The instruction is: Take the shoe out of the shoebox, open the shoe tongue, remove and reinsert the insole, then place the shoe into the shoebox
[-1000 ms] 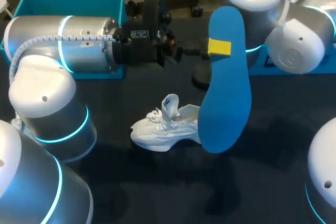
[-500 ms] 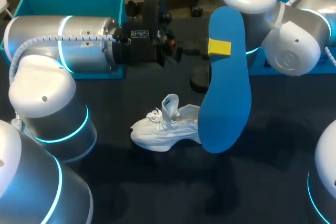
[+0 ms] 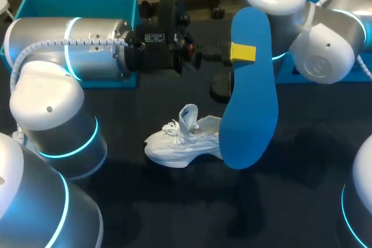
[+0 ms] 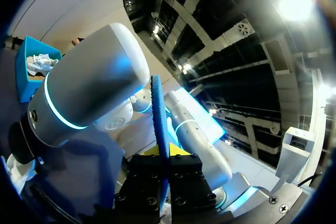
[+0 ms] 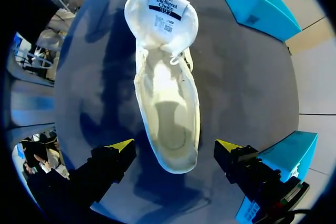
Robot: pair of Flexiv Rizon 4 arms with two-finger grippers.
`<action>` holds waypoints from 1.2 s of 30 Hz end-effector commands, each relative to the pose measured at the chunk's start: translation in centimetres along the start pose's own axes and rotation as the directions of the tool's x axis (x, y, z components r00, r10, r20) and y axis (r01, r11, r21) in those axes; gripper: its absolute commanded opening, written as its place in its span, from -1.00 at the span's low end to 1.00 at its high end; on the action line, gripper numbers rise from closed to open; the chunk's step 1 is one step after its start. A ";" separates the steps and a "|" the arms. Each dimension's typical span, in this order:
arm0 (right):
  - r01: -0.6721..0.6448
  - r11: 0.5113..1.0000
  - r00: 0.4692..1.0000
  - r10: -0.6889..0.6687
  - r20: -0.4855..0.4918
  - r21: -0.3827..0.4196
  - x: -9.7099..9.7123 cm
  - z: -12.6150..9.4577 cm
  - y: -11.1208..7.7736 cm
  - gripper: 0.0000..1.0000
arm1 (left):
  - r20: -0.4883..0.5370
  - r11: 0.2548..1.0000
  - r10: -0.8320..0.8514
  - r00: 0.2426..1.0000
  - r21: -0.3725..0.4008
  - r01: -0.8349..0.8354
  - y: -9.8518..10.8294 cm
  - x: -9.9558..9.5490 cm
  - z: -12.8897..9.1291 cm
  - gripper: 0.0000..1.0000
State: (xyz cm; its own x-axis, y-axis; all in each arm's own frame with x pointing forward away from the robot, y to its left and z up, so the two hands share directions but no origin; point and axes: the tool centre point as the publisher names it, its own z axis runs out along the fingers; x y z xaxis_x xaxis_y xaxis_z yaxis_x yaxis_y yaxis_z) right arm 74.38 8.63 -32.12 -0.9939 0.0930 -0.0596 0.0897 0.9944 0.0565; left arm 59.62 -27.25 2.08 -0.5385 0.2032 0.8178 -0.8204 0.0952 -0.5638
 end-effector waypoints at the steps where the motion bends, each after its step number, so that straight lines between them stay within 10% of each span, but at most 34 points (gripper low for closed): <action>1: 0.015 1.000 1.000 -0.015 -0.009 0.001 -0.2 0.1 0.5 1.00 | 0.000 1.000 0.001 1.000 0.004 -0.001 0.2 0.0 0.1 -1.00; 36: 0.104 0.995 0.992 -0.105 -0.064 -0.009 -4.1 6.2 5.8 1.00 | 0.000 1.000 0.001 1.000 0.004 -0.001 0.2 0.0 0.1 -1.00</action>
State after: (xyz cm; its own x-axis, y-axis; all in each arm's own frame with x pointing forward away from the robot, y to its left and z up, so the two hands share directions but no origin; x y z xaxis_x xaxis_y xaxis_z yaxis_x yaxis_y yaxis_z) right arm 78.99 13.60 -36.92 -0.9998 -0.0129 -0.0119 -0.0136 0.9979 0.0639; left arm 59.62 -27.25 2.09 -0.5385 0.2032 0.8178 -0.8204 0.0950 -0.5638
